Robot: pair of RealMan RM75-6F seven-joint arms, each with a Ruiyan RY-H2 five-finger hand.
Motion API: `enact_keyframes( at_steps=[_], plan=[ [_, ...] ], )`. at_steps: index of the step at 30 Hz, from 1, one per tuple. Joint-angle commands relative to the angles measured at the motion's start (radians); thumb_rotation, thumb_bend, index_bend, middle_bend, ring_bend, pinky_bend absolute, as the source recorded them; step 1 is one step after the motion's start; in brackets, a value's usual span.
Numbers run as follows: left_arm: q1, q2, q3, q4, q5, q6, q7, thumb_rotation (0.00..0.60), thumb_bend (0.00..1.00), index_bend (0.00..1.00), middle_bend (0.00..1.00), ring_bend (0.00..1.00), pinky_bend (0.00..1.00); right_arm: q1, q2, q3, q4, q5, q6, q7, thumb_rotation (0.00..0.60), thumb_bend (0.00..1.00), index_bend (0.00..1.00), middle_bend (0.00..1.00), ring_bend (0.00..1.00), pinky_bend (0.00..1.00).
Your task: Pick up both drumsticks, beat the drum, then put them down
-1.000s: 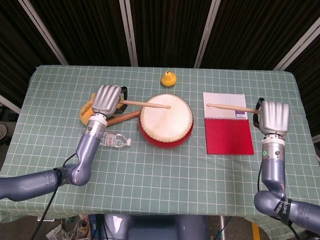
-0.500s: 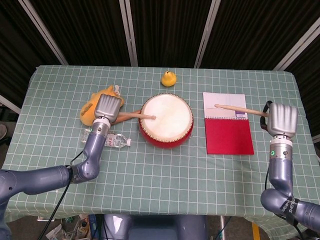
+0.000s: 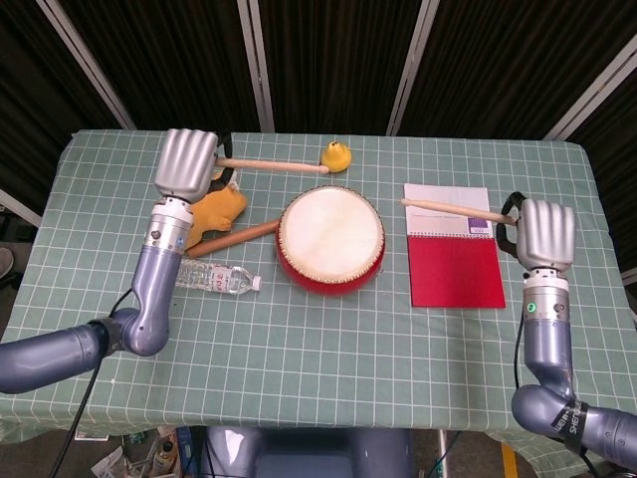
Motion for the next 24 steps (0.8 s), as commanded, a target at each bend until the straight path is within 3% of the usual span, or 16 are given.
enact_keyframes(
  at_steps=[1,7,15,21,24],
  plan=[
    [0.023,0.037,-0.012,-0.026,0.001,0.0,-0.014,0.6,0.53,0.8,1.0,1.0,1.0,0.006,0.014,0.035,-0.039,0.005,-0.02,0.029,0.6,0.63,1.0,1.0,1.0,1.0],
    [0.047,0.09,-0.02,-0.042,0.009,-0.017,-0.043,0.6,0.53,0.8,1.0,1.0,1.0,0.036,-0.011,0.059,-0.062,0.024,-0.021,0.021,0.6,0.63,1.0,1.0,1.0,1.0],
    [0.074,0.123,-0.013,-0.032,0.029,-0.056,-0.102,0.6,0.53,0.8,1.0,1.0,1.0,0.092,-0.115,0.04,-0.017,0.075,-0.032,-0.037,0.6,0.63,1.0,1.0,1.0,1.0],
    [0.098,0.133,0.009,-0.004,0.058,-0.084,-0.148,0.6,0.53,0.8,1.0,1.0,1.0,0.136,-0.262,-0.047,0.083,0.097,-0.041,-0.134,0.6,0.63,1.0,1.0,1.0,1.0],
    [0.108,0.133,0.02,0.016,0.068,-0.099,-0.167,0.6,0.53,0.8,1.0,1.0,1.0,0.173,-0.344,-0.149,0.18,0.063,-0.019,-0.295,0.6,0.63,1.0,1.0,1.0,1.0]
  ],
)
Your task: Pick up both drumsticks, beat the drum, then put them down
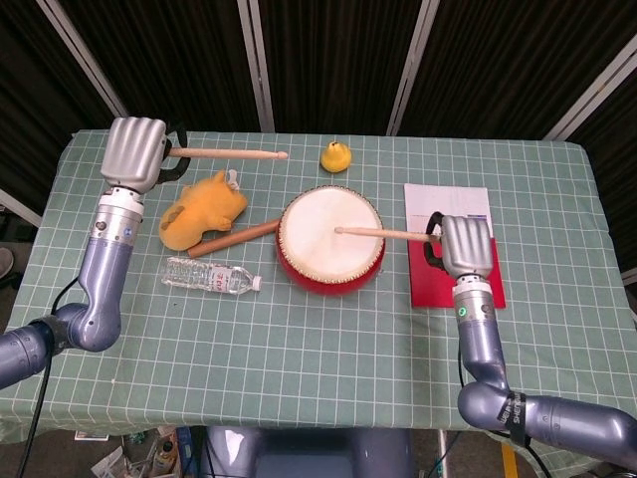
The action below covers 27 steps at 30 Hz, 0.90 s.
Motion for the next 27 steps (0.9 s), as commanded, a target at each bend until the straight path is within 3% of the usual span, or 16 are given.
enact_keyframes(
  at_steps=[1,3,7,14,17,27],
  plan=[
    [0.01,0.001,0.012,0.017,0.009,-0.013,-0.014,0.6,0.53,0.8,1.0,1.0,1.0,0.05,-0.103,-0.127,0.118,-0.042,0.032,-0.192,0.6,0.63,1.0,1.0,1.0,1.0],
    [0.016,0.0,0.02,0.029,0.015,-0.02,-0.021,0.6,0.53,0.8,1.0,1.0,1.0,0.06,-0.148,-0.157,0.176,-0.076,0.077,-0.265,0.6,0.63,1.0,1.0,1.0,1.0],
    [0.026,-0.002,0.03,0.036,0.026,-0.024,-0.03,0.6,0.53,0.8,1.0,1.0,1.0,0.049,-0.152,-0.119,0.192,-0.096,0.128,-0.257,0.6,0.63,1.0,1.0,1.0,1.0],
    [0.016,-0.003,0.015,-0.006,0.023,-0.008,-0.009,0.6,0.53,0.8,1.0,1.0,1.0,-0.01,-0.024,0.018,0.028,-0.107,0.182,-0.107,0.6,0.63,1.0,1.0,1.0,1.0],
    [0.0,-0.007,0.005,-0.039,0.008,0.001,0.025,0.6,0.53,0.8,1.0,1.0,1.0,-0.041,0.027,0.053,-0.032,-0.101,0.184,-0.054,0.6,0.63,1.0,1.0,1.0,1.0],
    [-0.082,-0.099,-0.004,-0.075,-0.057,0.044,0.176,0.6,0.53,0.8,1.0,1.0,1.0,-0.136,0.134,0.022,-0.076,-0.13,0.151,0.035,0.6,0.63,1.0,1.0,1.0,1.0]
  ],
)
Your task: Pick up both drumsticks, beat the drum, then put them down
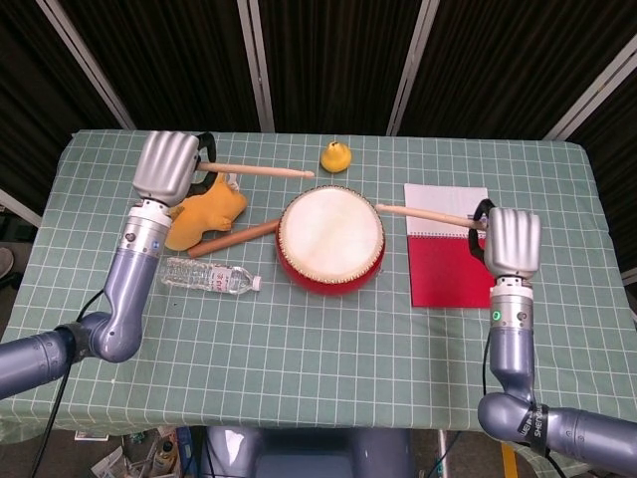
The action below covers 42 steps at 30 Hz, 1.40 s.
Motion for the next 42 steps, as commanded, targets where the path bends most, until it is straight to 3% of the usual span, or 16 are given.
enact_keyframes(
  at_steps=[1,12,15,18,19,22,25,28,33,38,42],
  plan=[
    [-0.038,-0.045,0.006,0.006,-0.028,0.004,0.059,0.6,0.53,0.8,1.0,1.0,1.0,-0.027,0.028,-0.004,0.001,-0.002,-0.018,0.038,0.6,0.63,1.0,1.0,1.0,1.0],
    [-0.128,-0.254,0.055,0.179,-0.12,-0.037,0.173,0.6,0.53,0.8,1.0,1.0,1.0,-0.087,0.096,-0.002,0.07,0.008,-0.124,0.165,0.6,0.63,1.0,1.0,1.0,1.0],
    [-0.155,-0.298,0.129,0.259,-0.153,-0.115,0.272,0.6,0.53,0.8,1.0,1.0,1.0,-0.1,0.101,-0.007,0.101,0.017,-0.152,0.192,0.6,0.63,1.0,1.0,1.0,1.0],
    [-0.209,-0.276,0.238,0.277,-0.309,-0.217,0.53,0.6,0.53,0.8,1.0,1.0,1.0,-0.11,0.106,-0.01,0.121,0.022,-0.174,0.209,0.6,0.63,1.0,1.0,1.0,1.0],
    [-0.224,-0.271,0.252,0.274,-0.355,-0.227,0.581,0.6,0.53,0.8,1.0,1.0,1.0,-0.112,0.107,-0.011,0.126,0.024,-0.178,0.213,0.6,0.63,1.0,1.0,1.0,1.0],
    [-0.237,-0.273,0.225,0.261,-0.417,-0.209,0.588,0.6,0.53,0.8,1.0,1.0,1.0,-0.117,0.11,-0.012,0.132,0.024,-0.185,0.223,0.6,0.63,1.0,1.0,1.0,1.0],
    [-0.226,-0.264,0.177,0.243,-0.353,-0.162,0.502,0.6,0.53,0.8,1.0,1.0,1.0,-0.124,0.111,-0.012,0.131,0.015,-0.182,0.23,0.6,0.63,1.0,1.0,1.0,1.0],
    [-0.198,-0.228,0.127,0.182,-0.261,-0.111,0.386,0.6,0.53,0.8,1.0,1.0,1.0,-0.131,0.116,-0.013,0.112,0.002,-0.169,0.233,0.6,0.63,1.0,1.0,1.0,1.0],
    [-0.144,-0.125,0.079,0.0,-0.2,-0.026,0.297,0.6,0.53,0.8,1.0,1.0,1.0,-0.153,0.134,-0.02,0.054,-0.036,-0.131,0.236,0.6,0.63,1.0,1.0,1.0,1.0],
    [-0.066,-0.011,0.077,-0.232,-0.214,0.053,0.263,0.6,0.53,0.8,1.0,1.0,1.0,-0.198,0.173,-0.054,-0.025,-0.102,-0.109,0.265,0.6,0.63,1.0,1.0,1.0,1.0],
    [0.002,0.071,0.108,-0.412,-0.254,0.103,0.248,0.6,0.53,0.79,1.0,1.0,1.0,-0.249,0.226,-0.128,-0.078,-0.197,-0.136,0.303,0.6,0.63,1.0,1.0,1.0,1.0]
  ],
)
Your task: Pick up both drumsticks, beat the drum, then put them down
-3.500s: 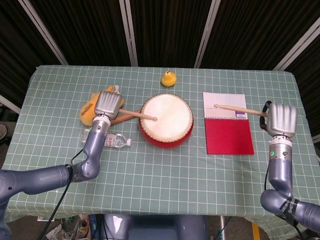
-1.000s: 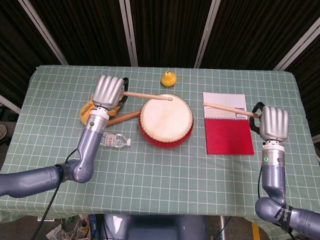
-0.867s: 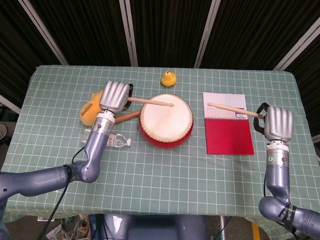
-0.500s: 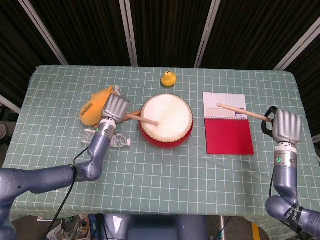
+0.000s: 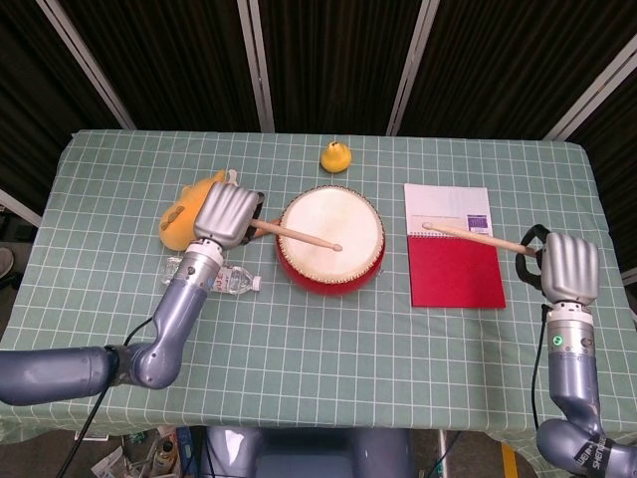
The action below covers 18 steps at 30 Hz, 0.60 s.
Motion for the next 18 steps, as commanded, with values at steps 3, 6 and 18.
enact_keyframes(
  at_steps=[3,6,18],
  plan=[
    [0.143,0.164,0.056,-0.314,-0.04,0.102,-0.061,0.6,0.53,0.79,1.0,1.0,1.0,-0.084,0.08,-0.131,-0.064,-0.157,-0.046,0.062,0.6,0.63,1.0,1.0,1.0,1.0],
    [0.182,0.17,0.099,-0.363,-0.01,0.129,-0.078,0.6,0.53,0.79,1.0,1.0,1.0,-0.11,0.087,-0.18,-0.066,-0.225,-0.059,0.074,0.6,0.63,1.0,1.0,1.0,1.0],
    [0.299,0.042,0.237,-0.347,0.083,0.198,-0.136,0.6,0.53,0.79,1.0,1.0,1.0,-0.151,-0.021,-0.302,0.016,-0.334,-0.112,-0.037,0.6,0.63,1.0,1.0,1.0,1.0]
  ],
)
